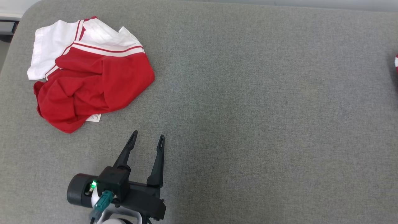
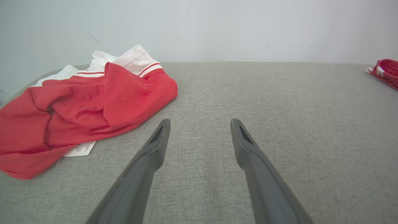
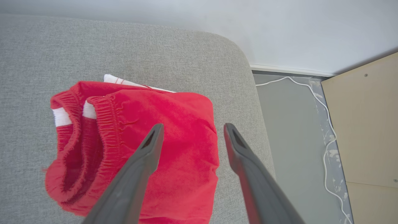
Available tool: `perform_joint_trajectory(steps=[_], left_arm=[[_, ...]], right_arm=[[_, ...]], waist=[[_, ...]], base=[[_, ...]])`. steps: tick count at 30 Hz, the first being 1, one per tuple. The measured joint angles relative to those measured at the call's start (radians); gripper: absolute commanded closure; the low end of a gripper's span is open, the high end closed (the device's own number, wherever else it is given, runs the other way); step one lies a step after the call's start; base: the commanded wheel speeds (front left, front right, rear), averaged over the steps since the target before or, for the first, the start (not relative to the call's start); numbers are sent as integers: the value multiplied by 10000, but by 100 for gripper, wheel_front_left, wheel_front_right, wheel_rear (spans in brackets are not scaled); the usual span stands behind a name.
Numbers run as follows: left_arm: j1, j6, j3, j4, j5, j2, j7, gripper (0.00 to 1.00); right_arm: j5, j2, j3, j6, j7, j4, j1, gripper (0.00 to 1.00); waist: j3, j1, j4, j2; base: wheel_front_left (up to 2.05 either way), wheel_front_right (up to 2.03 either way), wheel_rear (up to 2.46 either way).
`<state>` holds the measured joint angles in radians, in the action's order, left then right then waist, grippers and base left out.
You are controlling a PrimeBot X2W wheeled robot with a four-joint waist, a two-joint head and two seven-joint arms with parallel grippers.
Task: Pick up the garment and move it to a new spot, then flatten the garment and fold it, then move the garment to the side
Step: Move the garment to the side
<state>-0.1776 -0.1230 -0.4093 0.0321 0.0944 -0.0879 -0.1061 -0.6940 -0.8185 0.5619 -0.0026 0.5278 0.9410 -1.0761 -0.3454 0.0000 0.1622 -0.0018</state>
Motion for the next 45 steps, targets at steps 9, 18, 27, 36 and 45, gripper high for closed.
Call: perform_joint_trajectory(steps=[9, 18, 27, 36, 45], left_arm=[[-171, 0, 29, 453, 35, 73, -104, 0], [-91, 0, 228, 792, 119, 36, -211, 0], [710, -2, 629, 842, 385, -161, -284, 0], [1420, -10, 1026, 830, 531, -282, -362, 0], [2345, -12, 1645, 514, 631, -456, -441, 0]], right_arm=[[-500, 786, -334, 660, -1241, -249, 43, 0], [-1068, 1864, -514, 915, -2757, -832, 1111, 0], [-1289, 2865, -566, 999, -4337, -1946, 2197, 0], [-1659, 3570, -713, 980, -5912, -2961, 4393, 0], [-1461, 4224, -629, 330, -7298, -4353, 5990, 0]], waist=[[410, 0, -12, 0], [1146, 0, -67, 0], [2091, -1, -365, -1], [2977, -2, -848, -1], [3698, -1, -1650, -2]], base=[[0, 0, 0], [0, 0, 0], [0, 0, 0], [0, 0, 0], [0, 0, 0]])
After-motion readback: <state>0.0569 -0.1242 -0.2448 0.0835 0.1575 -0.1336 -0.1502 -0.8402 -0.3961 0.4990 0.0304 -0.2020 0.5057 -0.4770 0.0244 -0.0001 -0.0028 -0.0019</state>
